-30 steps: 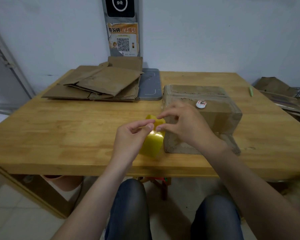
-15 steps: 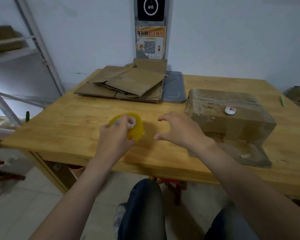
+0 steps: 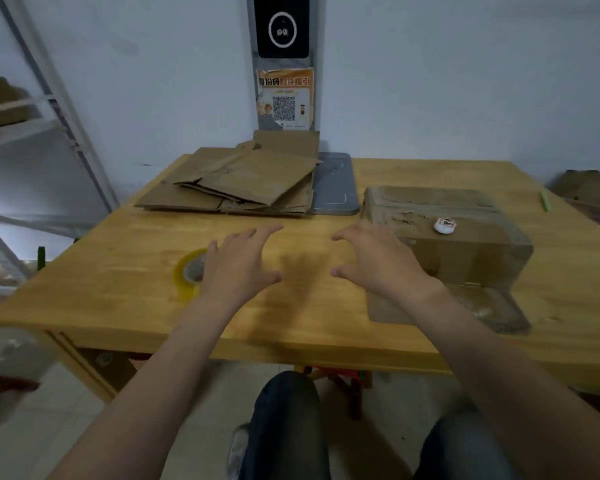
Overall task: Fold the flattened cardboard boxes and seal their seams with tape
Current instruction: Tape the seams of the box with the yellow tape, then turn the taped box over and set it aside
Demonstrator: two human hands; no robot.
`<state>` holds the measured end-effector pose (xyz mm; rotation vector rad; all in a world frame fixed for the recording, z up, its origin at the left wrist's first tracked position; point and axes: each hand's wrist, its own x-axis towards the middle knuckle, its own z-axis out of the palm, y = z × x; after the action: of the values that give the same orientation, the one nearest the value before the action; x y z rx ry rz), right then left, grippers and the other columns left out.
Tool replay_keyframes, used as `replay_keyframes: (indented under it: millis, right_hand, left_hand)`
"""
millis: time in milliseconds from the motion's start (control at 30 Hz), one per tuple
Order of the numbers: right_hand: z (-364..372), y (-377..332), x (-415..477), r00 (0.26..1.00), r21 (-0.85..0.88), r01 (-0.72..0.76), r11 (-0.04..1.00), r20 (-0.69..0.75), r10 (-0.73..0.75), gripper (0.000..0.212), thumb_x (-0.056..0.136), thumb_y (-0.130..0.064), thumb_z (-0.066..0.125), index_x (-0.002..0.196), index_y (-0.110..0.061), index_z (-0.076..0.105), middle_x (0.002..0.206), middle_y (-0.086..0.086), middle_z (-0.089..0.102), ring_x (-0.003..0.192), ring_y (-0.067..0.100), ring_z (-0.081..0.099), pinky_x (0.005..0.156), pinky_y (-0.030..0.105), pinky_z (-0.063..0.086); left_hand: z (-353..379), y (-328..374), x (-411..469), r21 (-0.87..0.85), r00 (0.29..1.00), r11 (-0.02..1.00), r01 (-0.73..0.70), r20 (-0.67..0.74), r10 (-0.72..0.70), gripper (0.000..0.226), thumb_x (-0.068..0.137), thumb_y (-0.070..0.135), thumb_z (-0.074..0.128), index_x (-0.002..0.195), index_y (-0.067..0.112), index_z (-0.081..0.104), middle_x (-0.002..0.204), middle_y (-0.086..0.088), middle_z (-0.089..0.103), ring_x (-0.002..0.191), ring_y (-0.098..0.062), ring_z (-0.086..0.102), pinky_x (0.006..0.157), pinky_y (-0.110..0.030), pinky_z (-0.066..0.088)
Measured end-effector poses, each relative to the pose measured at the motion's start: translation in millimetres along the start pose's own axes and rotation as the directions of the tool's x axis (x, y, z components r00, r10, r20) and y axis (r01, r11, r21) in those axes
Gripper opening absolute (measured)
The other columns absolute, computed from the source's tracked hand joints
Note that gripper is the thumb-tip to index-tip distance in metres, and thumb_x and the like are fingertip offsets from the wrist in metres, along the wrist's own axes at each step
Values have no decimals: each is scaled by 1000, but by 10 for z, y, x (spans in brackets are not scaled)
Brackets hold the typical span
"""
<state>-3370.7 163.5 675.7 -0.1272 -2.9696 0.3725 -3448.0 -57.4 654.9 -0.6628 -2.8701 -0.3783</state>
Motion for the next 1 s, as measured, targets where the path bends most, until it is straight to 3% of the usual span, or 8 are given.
replay_keyframes:
  millis: [200,300,400,500,600,800,900,1000]
  right_hand:
    - [-265,642,-98,956,-93,-115,989,-282,85,41,98,-37,56,139,-32,57,144,1,48,131,33,38,108,50,37]
    - [-380,1050,-54,953,-115,-243,963,-215,215,38,102,-43,49,136,-32,60,148,3,48,135,36,36,110,54,30]
    - [-413,1373,-82,973,-73,-198,977,-138,187,25,101,-37,55,121,-36,70,134,-1,61,129,32,49,110,53,35]
    - [-453,1591,-179,968,-33,-177,984,-185,168,18,96,-22,64,106,-28,78,118,-3,68,112,24,60,102,44,48]
    - [-529,1786,-282,949,-24,-221,975,-234,209,18,96,-17,64,101,-25,79,116,-2,69,110,23,62,98,41,51]
    - [-745,2328,-641,830,108,-396,912,-384,405,23,98,-15,62,112,-22,78,108,-2,77,101,19,69,90,34,53]
    - [-712,2637,-785,782,63,-558,827,-292,550,30,98,-9,58,121,-20,74,119,3,73,114,25,65,96,36,50]
    - [-510,2789,-867,774,3,-621,784,-156,614,28,95,-13,64,123,-11,70,116,9,72,110,30,64,92,38,52]
  left_hand:
    - [72,910,296,-75,970,968,-241,-45,238,77,81,61,76,147,41,43,148,12,51,136,-18,46,107,-45,45]
    - [184,1430,485,-124,940,931,-342,-42,340,72,89,51,73,151,35,41,151,9,48,141,-17,42,108,-39,44]
    - [341,1789,621,-138,926,919,-369,22,376,73,91,49,71,153,33,38,152,6,47,139,-19,45,104,-37,46]
    - [519,1996,688,-84,938,939,-334,69,340,59,92,47,69,146,31,49,140,6,56,125,-17,55,93,-33,49]
    - [618,2179,710,-47,969,968,-246,24,248,49,94,48,67,135,23,55,131,1,59,120,-21,57,90,-34,52]
    - [767,2308,687,-29,980,981,-193,-55,192,46,96,47,63,130,17,54,126,-8,58,120,-28,56,91,-45,56]
    - [801,2295,637,-47,976,979,-197,-106,191,42,97,42,64,130,18,55,124,-6,57,115,-27,59,87,-44,57]
    - [776,2301,626,-90,978,978,-190,-104,181,40,99,41,62,133,21,56,129,-2,55,116,-23,57,83,-36,53]
